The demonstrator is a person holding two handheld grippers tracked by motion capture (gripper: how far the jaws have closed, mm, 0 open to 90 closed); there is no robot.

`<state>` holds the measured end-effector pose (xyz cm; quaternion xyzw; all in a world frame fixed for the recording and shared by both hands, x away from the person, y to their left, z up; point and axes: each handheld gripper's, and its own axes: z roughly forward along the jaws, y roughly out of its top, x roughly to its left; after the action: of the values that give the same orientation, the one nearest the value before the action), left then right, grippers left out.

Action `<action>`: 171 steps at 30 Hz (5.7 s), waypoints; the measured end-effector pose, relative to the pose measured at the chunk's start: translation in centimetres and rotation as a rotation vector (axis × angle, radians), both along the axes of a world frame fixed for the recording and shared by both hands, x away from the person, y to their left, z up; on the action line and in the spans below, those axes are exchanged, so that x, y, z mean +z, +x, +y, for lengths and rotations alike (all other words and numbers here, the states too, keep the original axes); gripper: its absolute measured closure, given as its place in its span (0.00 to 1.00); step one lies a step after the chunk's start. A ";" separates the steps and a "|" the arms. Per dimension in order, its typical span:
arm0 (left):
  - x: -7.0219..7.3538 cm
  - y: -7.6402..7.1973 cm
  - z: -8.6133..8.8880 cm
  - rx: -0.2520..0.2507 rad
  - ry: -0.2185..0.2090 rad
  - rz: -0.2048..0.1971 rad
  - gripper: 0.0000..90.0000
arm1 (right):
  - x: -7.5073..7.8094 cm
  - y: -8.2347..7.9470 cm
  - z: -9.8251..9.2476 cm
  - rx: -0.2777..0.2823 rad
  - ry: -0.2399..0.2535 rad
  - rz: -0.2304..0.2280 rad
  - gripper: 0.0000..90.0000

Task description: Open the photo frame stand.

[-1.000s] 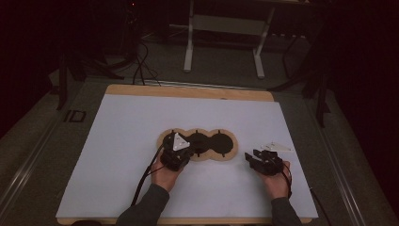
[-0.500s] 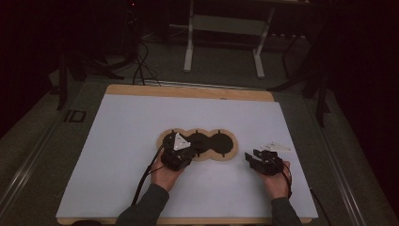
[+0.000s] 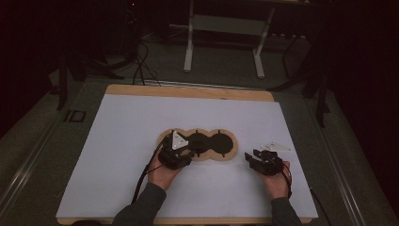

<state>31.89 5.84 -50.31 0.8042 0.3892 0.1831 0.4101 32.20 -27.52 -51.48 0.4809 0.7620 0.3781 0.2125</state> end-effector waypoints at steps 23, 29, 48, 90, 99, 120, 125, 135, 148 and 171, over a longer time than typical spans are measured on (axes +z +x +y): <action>0.7 1.8 -1.9 -0.109 0.116 -0.047 0.51 | -0.1 0.1 0.1 0.004 -0.002 0.003 0.62; 0.4 1.8 -2.1 -0.140 0.124 -0.043 0.51 | -0.1 0.1 0.0 0.004 -0.002 0.002 0.62; -0.5 3.4 -3.2 -0.124 0.210 -0.062 0.55 | -0.1 0.2 0.1 0.006 0.007 0.008 0.62; 0.5 2.8 -3.2 -0.185 0.311 -0.192 0.81 | 0.3 0.2 0.5 0.045 0.081 0.025 0.56; 0.6 2.5 -2.4 -0.191 0.268 -0.206 0.82 | 1.0 0.2 0.9 0.057 0.137 0.024 0.54; 0.7 1.3 -0.9 -0.202 0.200 -0.241 0.82 | 2.4 1.9 3.0 0.077 0.261 0.097 0.44; 0.7 1.1 -0.6 -0.195 0.178 -0.249 0.83 | 2.5 2.5 3.1 0.079 0.317 0.132 0.42; 0.7 0.9 -0.1 -0.181 0.143 -0.261 0.83 | 2.8 3.5 3.8 0.085 0.350 0.191 0.41; 0.7 0.5 0.8 -0.172 0.094 -0.275 0.83 | 3.1 4.6 4.6 0.095 0.407 0.283 0.39; 0.4 -0.6 1.5 -0.176 0.052 -0.312 0.85 | 2.7 5.7 4.2 0.109 0.544 0.403 0.52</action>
<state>31.28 7.39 -49.89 0.8073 0.2443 0.2791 0.4590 37.85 -23.31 -48.80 0.5435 0.6845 0.4757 -0.0986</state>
